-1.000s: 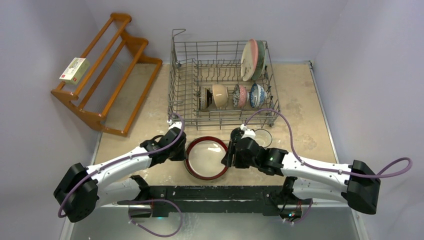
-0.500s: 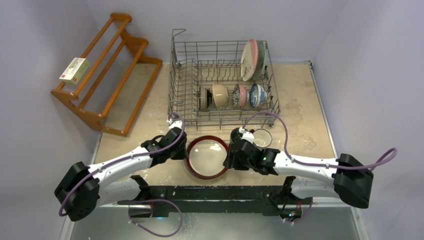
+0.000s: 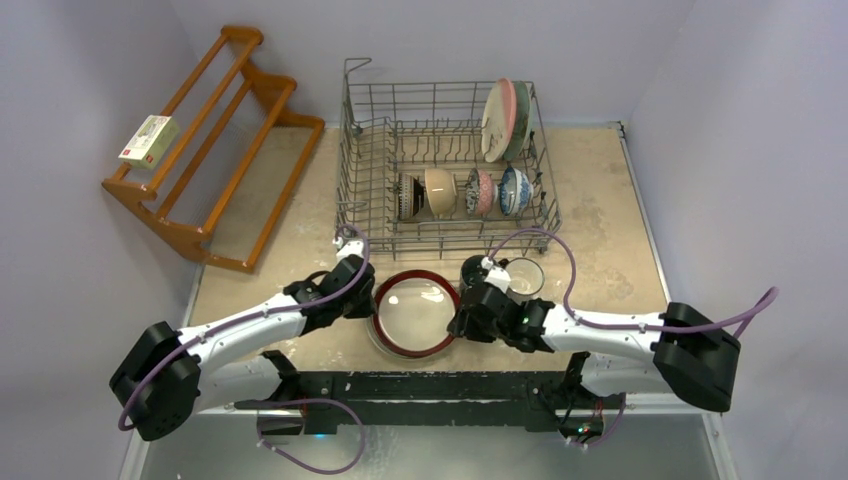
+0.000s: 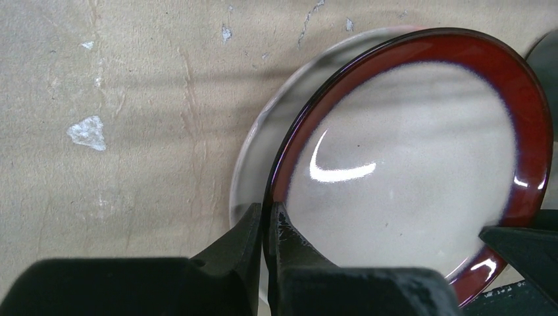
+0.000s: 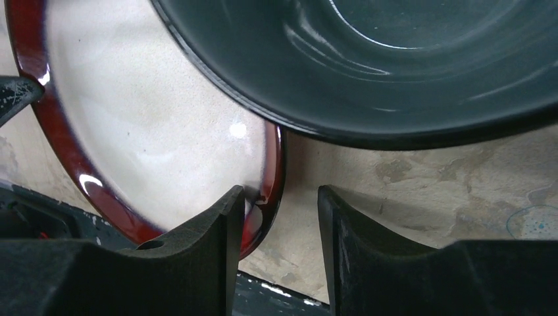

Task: Load the mixed dishes into the dish rack
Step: Pick up the plate at the center of the board.

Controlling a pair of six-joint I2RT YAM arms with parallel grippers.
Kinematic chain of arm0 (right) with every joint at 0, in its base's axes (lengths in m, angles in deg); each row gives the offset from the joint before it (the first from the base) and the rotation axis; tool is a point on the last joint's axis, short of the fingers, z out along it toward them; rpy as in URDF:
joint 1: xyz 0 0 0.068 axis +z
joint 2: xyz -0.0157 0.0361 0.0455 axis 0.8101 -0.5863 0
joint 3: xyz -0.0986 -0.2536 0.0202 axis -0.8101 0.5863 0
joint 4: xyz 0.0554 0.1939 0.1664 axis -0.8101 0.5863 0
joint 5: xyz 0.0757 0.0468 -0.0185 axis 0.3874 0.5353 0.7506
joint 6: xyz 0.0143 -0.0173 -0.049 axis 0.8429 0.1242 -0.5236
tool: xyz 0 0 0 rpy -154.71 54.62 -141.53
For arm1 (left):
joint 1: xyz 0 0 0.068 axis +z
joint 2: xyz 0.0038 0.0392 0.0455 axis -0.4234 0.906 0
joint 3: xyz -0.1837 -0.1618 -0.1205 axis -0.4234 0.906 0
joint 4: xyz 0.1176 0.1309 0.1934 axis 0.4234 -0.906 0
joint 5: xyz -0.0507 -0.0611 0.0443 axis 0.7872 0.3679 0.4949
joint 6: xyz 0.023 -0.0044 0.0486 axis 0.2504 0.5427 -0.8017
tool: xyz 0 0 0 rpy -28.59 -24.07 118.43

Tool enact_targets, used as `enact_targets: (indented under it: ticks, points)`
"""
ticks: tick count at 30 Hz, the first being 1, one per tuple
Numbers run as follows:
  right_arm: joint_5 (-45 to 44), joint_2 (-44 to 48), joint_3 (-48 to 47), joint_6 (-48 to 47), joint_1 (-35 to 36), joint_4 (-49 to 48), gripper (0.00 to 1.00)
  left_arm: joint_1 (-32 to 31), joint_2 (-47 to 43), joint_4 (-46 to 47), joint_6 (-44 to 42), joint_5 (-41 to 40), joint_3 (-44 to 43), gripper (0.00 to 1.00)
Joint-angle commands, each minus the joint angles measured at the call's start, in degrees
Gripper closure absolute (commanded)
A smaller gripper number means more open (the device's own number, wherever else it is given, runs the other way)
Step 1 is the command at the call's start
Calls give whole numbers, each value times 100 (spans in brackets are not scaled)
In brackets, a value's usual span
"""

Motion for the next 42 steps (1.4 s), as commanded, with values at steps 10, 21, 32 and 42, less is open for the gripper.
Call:
enact_targets:
  ticks: [10,21,32,42]
  points:
    - [-674,222,149,696,21,-332,55,-3,271,-616,339,-781,328,100]
    - [-659,110,217,733,29,-740,76,-27,321,-647,353,-834,302,100]
    - [-669,338,173,619,24,-661,100,-93,303,-603,320,-799,307,100]
    - [-420,743,116,171,76,-569,100,-134,89,-674,386,-642,300,100]
